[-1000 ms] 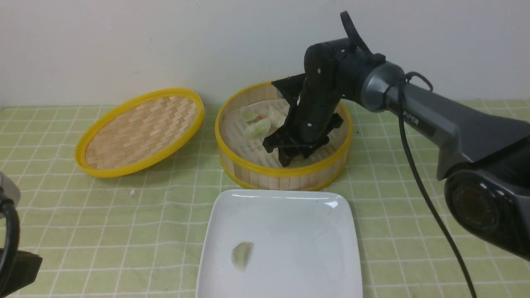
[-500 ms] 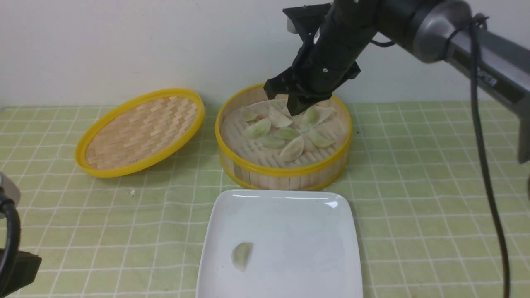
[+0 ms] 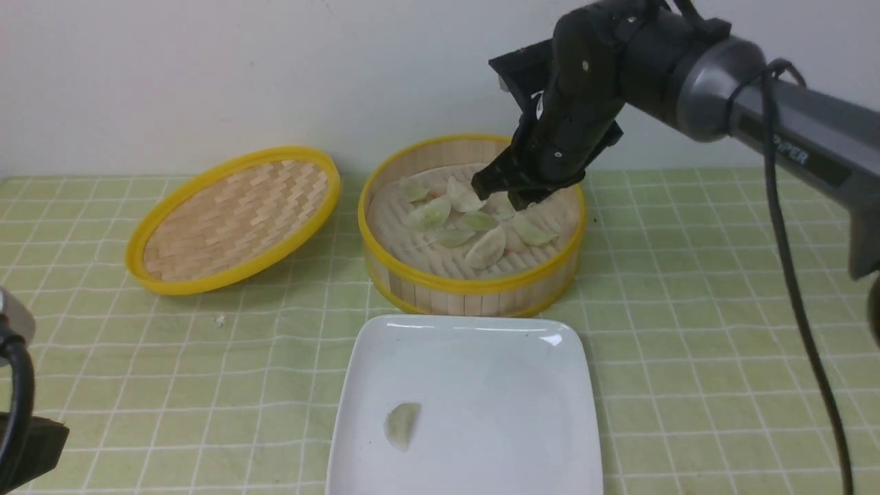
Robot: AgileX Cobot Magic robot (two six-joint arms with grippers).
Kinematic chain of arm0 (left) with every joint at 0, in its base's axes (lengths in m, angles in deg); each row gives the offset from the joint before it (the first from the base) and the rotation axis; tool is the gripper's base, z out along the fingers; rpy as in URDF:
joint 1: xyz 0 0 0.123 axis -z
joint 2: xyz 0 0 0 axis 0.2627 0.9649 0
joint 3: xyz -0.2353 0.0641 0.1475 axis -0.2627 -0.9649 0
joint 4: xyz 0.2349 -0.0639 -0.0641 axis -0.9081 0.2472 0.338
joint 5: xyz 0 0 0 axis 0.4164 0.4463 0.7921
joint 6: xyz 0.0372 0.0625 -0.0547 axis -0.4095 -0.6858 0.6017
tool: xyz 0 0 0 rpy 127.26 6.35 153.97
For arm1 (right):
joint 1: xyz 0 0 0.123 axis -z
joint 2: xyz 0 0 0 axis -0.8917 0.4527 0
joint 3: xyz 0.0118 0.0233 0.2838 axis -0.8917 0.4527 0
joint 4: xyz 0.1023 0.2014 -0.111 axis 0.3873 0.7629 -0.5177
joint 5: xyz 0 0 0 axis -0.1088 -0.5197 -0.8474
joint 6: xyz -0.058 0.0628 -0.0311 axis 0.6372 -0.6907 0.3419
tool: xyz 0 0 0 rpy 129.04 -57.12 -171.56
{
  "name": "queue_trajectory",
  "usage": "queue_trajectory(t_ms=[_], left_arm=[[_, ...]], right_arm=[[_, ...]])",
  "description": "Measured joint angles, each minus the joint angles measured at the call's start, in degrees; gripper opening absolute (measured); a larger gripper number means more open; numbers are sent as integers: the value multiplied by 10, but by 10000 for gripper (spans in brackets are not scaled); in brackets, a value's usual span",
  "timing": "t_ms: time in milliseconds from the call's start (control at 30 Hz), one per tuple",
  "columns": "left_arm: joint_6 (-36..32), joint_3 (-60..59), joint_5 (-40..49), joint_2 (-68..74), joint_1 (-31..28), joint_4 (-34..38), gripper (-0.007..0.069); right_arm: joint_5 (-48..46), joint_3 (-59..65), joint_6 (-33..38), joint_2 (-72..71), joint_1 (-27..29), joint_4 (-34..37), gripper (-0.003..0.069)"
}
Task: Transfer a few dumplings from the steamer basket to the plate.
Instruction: Use the right arm to grab a dumpling from inside the steamer
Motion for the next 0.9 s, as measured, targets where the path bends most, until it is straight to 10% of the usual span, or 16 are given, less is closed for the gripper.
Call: queue_trajectory(t_ms=[133, 400, 567, 700, 900], left_arm=[[0, 0, 0, 0, 0, -6, -6], [0, 0, 0, 0, 0, -18, -6], [0, 0, 0, 0, 0, -19, -6], [0, 0, 0, 0, 0, -19, -6], [0, 0, 0, 0, 0, -22, -6]], right_arm=[[52, 0, -8, 29, 15, -6, 398], [114, 0, -43, 71, 28, -5, 456], [113, 0, -52, 84, 28, 7, 369], [110, 0, -58, 84, 29, 22, 102], [54, -29, -61, 84, 40, 37, 83]])
